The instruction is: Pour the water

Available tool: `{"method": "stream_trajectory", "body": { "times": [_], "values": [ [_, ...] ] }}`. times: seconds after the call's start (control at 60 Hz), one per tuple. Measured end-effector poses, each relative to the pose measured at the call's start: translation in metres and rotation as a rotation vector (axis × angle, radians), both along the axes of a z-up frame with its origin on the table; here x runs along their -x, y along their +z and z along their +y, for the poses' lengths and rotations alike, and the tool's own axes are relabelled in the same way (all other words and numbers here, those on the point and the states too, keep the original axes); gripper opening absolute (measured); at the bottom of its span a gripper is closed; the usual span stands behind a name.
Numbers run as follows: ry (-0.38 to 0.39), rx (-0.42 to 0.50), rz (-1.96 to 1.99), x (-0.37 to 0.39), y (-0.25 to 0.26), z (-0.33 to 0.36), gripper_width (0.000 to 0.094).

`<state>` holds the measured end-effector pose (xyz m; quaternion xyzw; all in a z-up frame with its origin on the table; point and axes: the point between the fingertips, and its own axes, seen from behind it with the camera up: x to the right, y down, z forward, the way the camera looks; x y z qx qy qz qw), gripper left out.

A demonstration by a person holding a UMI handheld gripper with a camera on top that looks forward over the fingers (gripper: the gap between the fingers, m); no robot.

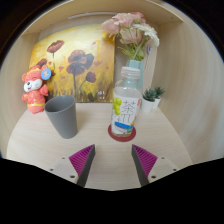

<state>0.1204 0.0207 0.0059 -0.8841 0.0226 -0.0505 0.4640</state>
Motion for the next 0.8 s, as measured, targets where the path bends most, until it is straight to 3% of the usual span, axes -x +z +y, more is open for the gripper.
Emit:
{"method": "stream_trajectory", "body": {
  "times": [0.383, 0.8],
  "values": [
    [0.069, -0.029, 0.074, 0.163, 0.088, -0.104, 0.0753],
    [0.073, -0.163, 0.057, 0.218, 0.216, -0.119, 0.0753]
  ]
}}
